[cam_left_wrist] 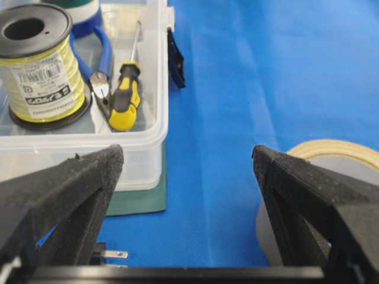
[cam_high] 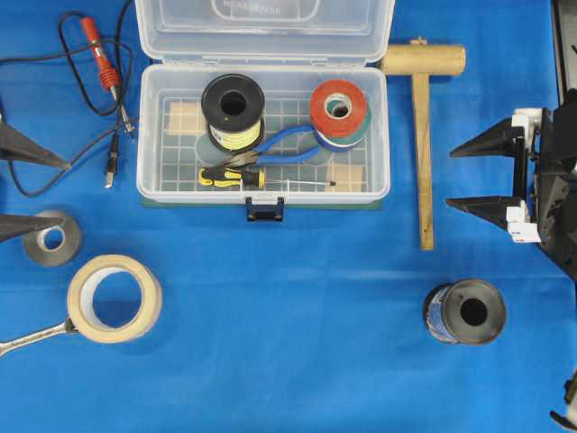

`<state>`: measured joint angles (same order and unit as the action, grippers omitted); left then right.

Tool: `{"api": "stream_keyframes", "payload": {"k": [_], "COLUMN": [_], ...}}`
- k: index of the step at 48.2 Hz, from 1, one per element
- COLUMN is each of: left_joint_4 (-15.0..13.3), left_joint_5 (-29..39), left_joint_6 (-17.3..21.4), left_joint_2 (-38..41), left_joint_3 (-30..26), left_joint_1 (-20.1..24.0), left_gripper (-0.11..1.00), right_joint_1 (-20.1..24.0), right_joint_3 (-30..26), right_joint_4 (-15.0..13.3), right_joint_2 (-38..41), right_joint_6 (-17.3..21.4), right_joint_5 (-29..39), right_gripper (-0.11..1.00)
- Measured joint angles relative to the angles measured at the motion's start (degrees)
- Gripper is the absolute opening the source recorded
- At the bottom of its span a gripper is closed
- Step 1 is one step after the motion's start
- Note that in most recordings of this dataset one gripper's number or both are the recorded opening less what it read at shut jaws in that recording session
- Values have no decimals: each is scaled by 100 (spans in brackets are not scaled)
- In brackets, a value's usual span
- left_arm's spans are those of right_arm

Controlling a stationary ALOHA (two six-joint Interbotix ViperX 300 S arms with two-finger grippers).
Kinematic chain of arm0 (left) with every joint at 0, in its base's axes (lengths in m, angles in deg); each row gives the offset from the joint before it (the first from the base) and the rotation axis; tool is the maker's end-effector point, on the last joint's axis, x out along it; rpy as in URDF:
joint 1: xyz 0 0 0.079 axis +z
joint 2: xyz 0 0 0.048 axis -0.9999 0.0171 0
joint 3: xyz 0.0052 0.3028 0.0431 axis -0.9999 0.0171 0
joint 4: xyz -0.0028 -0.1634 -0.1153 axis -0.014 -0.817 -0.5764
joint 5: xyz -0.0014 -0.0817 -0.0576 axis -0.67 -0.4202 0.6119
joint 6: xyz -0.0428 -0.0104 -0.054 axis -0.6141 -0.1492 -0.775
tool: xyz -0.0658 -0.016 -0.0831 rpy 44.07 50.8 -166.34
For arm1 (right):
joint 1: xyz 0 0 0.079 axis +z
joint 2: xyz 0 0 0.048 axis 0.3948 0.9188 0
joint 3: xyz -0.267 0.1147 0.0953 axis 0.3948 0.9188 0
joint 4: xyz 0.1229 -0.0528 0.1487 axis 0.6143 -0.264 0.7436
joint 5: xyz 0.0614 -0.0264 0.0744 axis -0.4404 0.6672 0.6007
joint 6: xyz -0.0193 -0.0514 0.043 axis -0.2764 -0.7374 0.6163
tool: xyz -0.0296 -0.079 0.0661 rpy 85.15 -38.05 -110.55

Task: Open the tool box with both arms.

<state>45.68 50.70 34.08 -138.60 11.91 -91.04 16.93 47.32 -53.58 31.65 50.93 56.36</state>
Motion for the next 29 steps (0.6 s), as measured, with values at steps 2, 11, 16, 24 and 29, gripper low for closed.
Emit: {"api": "stream_keyframes", "payload": {"k": [2, 11, 16, 24, 29], "left_joint_4": [9, 18, 18, 9, 9], "left_joint_5": [-18, -35, -35, -35, -35], "left_joint_6": [0, 0, 0, 0, 0], "left_joint_2": [0, 0, 0, 0, 0], "left_joint_3": [9, 18, 18, 18, 18], "left_joint_1": [-9, -9, -9, -9, -9], "left_gripper": [89, 89, 89, 89, 89], "right_joint_1": [-9, -9, 0, 0, 0], "right_joint_3": [18, 26, 26, 26, 26], "right_joint_4": [18, 26, 26, 35, 26], "right_joint_2": [0, 0, 0, 0, -9], "right_joint_6": [0, -9, 0, -9, -9], "right_joint_5": [-35, -44, -44, -44, -44], "right_gripper": [86, 86, 85, 85, 85]}}
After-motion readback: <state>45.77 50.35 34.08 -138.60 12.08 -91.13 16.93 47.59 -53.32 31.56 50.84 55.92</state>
